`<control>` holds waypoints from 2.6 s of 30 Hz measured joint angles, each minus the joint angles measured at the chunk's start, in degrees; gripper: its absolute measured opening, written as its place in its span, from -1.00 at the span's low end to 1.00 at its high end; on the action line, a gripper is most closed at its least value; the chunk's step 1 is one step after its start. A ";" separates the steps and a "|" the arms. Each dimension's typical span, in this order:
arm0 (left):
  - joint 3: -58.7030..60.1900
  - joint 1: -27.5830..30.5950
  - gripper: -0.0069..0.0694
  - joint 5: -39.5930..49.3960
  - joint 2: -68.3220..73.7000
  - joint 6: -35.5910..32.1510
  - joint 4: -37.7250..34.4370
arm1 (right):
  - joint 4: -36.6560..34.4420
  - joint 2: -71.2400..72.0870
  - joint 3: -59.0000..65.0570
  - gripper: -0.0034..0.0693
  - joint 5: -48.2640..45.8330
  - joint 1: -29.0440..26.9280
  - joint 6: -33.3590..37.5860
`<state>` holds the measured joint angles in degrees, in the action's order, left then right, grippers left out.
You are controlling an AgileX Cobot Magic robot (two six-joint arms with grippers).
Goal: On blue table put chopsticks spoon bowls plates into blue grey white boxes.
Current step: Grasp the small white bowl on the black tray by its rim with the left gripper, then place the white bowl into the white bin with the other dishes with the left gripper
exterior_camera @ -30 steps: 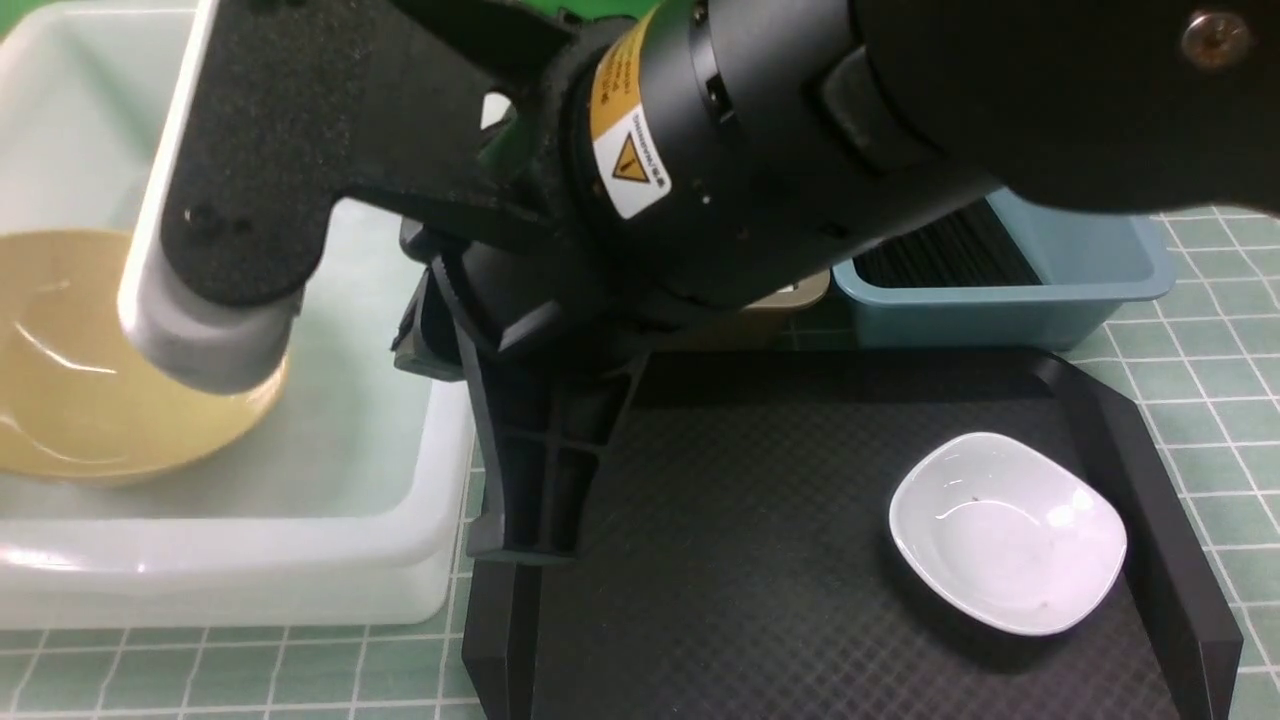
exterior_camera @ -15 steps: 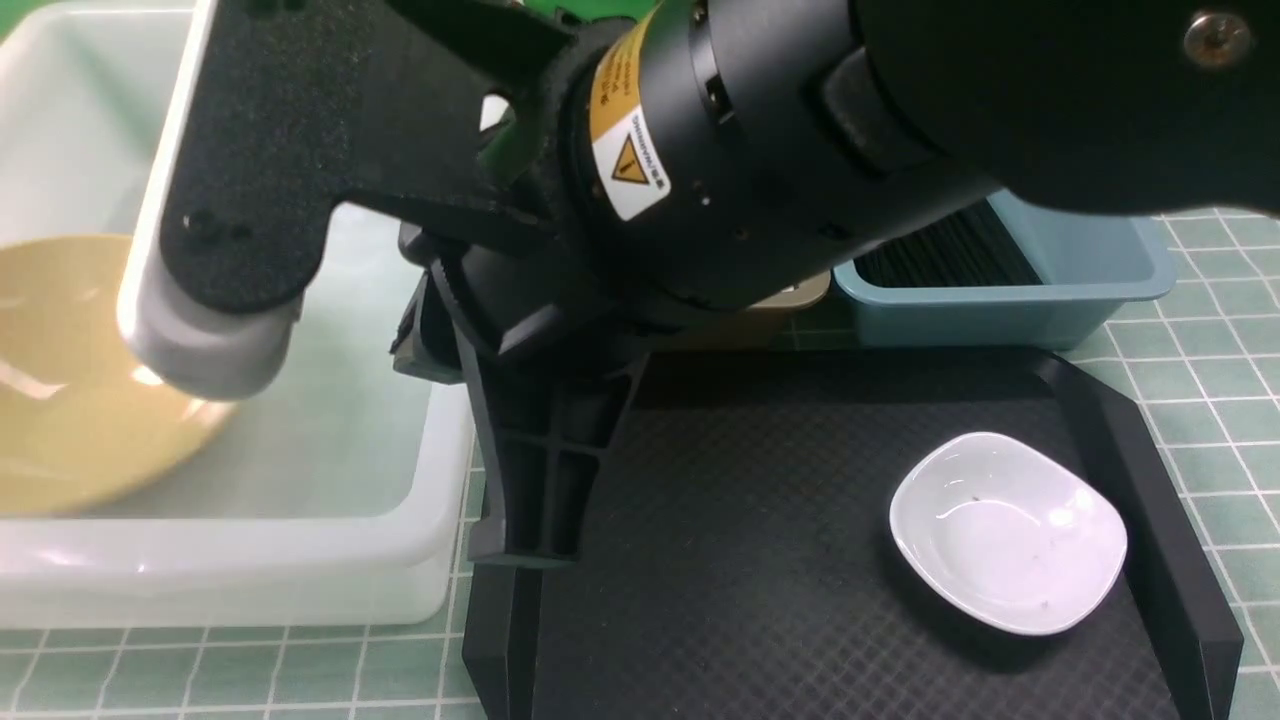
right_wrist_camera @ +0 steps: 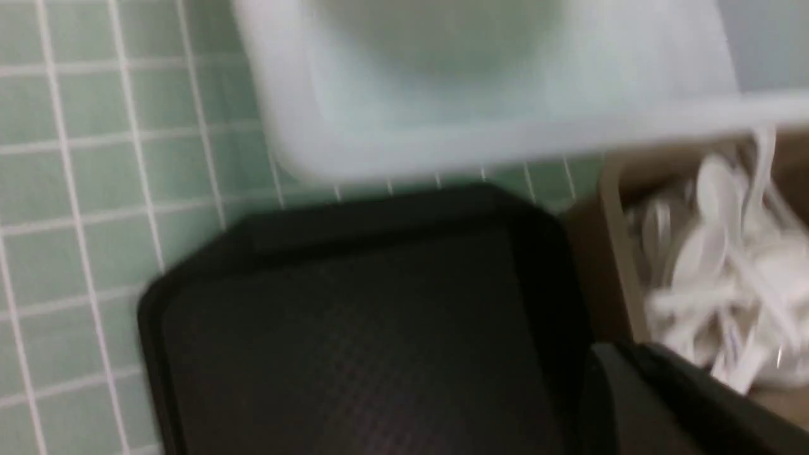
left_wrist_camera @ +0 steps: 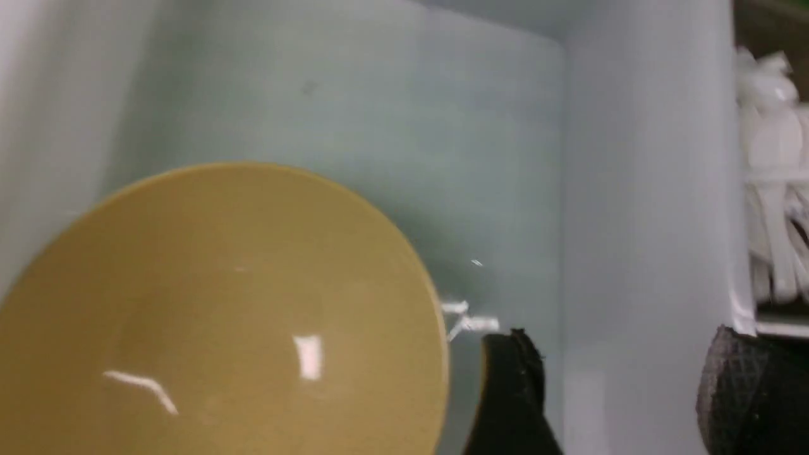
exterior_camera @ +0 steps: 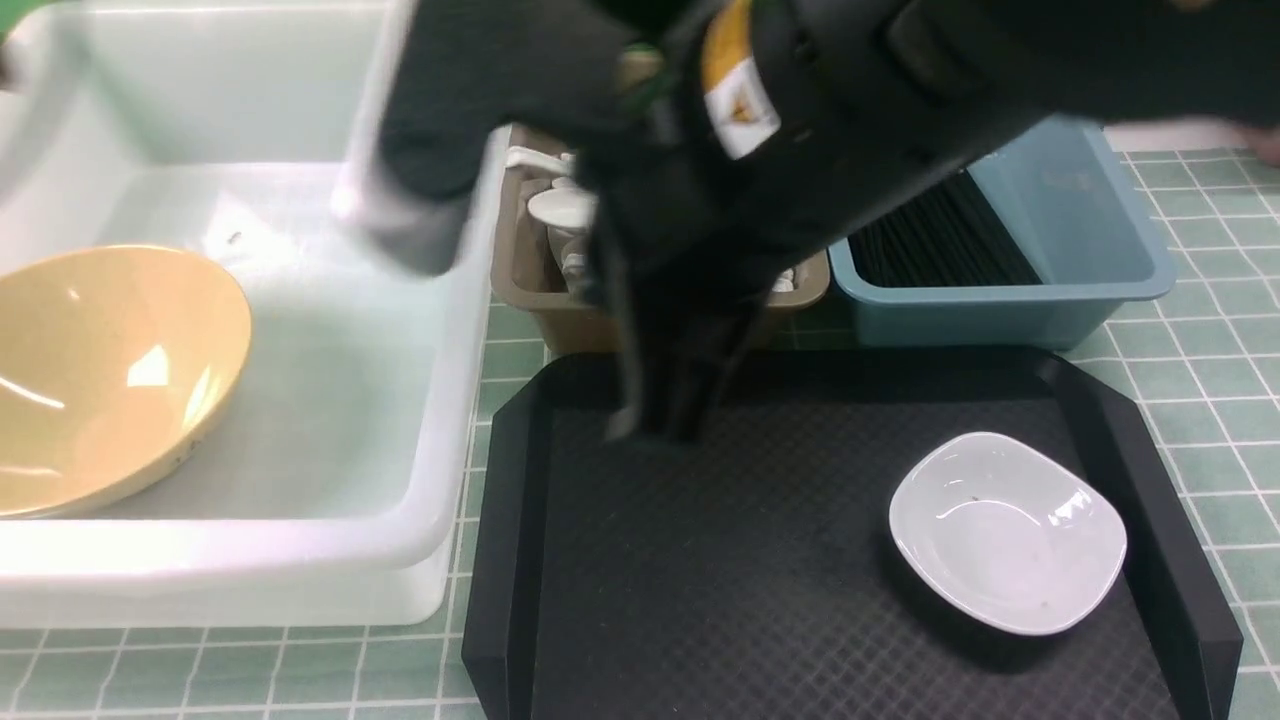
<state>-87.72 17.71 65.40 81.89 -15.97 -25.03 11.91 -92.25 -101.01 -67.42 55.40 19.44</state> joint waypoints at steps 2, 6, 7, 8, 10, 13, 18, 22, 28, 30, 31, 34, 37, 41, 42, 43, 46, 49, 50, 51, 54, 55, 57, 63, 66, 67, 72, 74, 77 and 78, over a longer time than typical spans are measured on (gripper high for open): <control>0.00 -8.44 -0.20 0.34 0.19 -0.98 3.68 | 0.10 0.09 0.09 -0.78 -3.15 -2.94 -1.41; 0.00 -22.23 -0.63 0.34 1.36 -2.85 8.69 | 0.28 3.24 3.17 -0.78 -3.96 -7.46 -4.34; 0.00 -25.33 -0.72 0.29 1.97 -3.32 9.50 | 0.33 4.72 4.43 -0.78 -4.04 -8.39 -4.93; 0.00 -28.29 -0.77 0.07 2.68 -3.84 10.07 | 0.33 6.04 5.55 -0.78 -4.09 -9.10 -5.56; 0.00 -31.11 -0.81 -0.33 3.47 -4.08 10.50 | 0.35 8.23 7.44 -0.78 -4.09 -10.14 -6.22; 0.00 -39.68 -0.81 -2.17 6.56 -4.32 10.93 | 0.47 14.83 13.68 -0.77 -4.30 -12.85 -8.20; 0.00 -48.26 -0.81 -5.84 10.79 -4.44 11.06 | 0.54 22.72 22.32 -0.77 -4.37 -15.26 -10.48; -0.12 -55.53 -0.81 -9.02 15.49 -4.49 11.50 | 0.78 29.90 30.48 -0.77 -4.49 -16.50 -11.93; -5.85 -63.03 -0.80 -8.87 23.98 -1.84 14.24 | 1.70 37.29 39.25 -0.77 -4.55 -16.97 -13.88; -9.37 -64.76 -0.79 -8.06 27.21 0.06 15.64 | 1.85 39.08 40.90 -0.77 -4.55 -16.97 -14.83; -11.27 -65.32 -0.78 -7.40 28.53 0.78 16.20 | 1.90 39.65 41.44 -0.77 -4.55 -16.97 -14.99; -16.29 -66.72 -0.68 -5.02 33.14 2.68 17.59 | 1.90 41.36 42.78 -0.77 -4.52 -16.97 -15.27; -21.99 -66.91 -0.50 -1.41 38.26 5.33 17.41 | 1.97 43.09 43.77 -0.77 -4.52 -16.97 -15.46; -26.18 -66.91 -0.23 1.44 42.30 7.47 17.41 | 2.29 44.26 44.49 -0.76 -4.59 -16.97 -16.23; -28.01 -66.91 -0.05 2.09 44.71 8.23 17.35 | 2.38 44.43 44.65 -0.76 -4.71 -16.97 -16.36; -28.50 -66.91 0.02 2.17 45.34 8.35 17.35 | 2.58 44.49 44.65 -0.76 -4.70 -16.97 -16.42; -29.76 -66.91 0.26 1.33 48.05 8.55 17.21 | 3.20 44.55 44.65 -0.76 -4.70 -16.97 -16.59; -29.77 -66.91 0.35 0.40 49.65 8.55 17.37 | 3.55 44.55 44.65 -0.75 -4.70 -16.97 -16.65; -29.77 -66.91 0.36 -0.07 50.32 8.62 17.43 | 3.55 44.55 44.65 -0.75 -4.70 -16.97 -16.65; -29.81 -66.91 0.38 -0.52 50.96 8.87 17.43 | 3.60 44.55 44.65 -0.75 -4.70 -16.97 -16.65; -29.89 -66.91 0.37 -1.63 51.88 9.84 17.14 | 3.60 44.55 44.65 -0.75 -4.70 -16.97 -16.65; -30.03 -66.91 0.35 -2.34 52.46 10.69 16.81 | 3.60 44.55 44.65 -0.74 -4.65 -16.97 -16.65; -30.22 -66.91 0.24 -3.24 53.07 12.49 16.67 | 3.62 44.55 44.65 -0.74 -4.65 -16.97 -16.65; -30.22 -66.91 -0.25 -3.69 53.46 15.22 16.67 | 3.62 44.55 44.65 -0.72 -4.06 -16.97 -16.65; -30.64 -66.86 -0.53 -4.38 53.39 15.49 15.42 | 3.62 44.55 44.65 -0.72 -3.21 -16.97 -16.70; -30.85 -66.80 -0.61 -4.43 53.09 15.54 14.84 | 3.62 44.55 44.65 -0.71 -2.84 -16.97 -16.86; -31.16 -66.79 -0.72 -3.76 51.55 14.72 13.73 | 3.62 44.55 44.65 -0.70 -0.85 -16.97 -17.83; -32.08 -66.75 -0.77 -2.11 50.44 13.82 14.13 | 3.67 44.55 44.65 -0.70 0.55 -16.97 -17.88; -34.10 -65.85 -0.80 1.09 47.10 11.79 15.37 | 3.50 44.55 44.65 -0.69 4.25 -16.97 -17.90; -34.72 -65.15 -0.80 1.73 45.43 11.19 15.38 | 3.19 44.41 44.53 -0.69 5.16 -16.97 -17.90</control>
<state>-122.45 -47.44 67.13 127.32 -4.78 -9.65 15.10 -47.83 -56.49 -62.26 38.43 1.53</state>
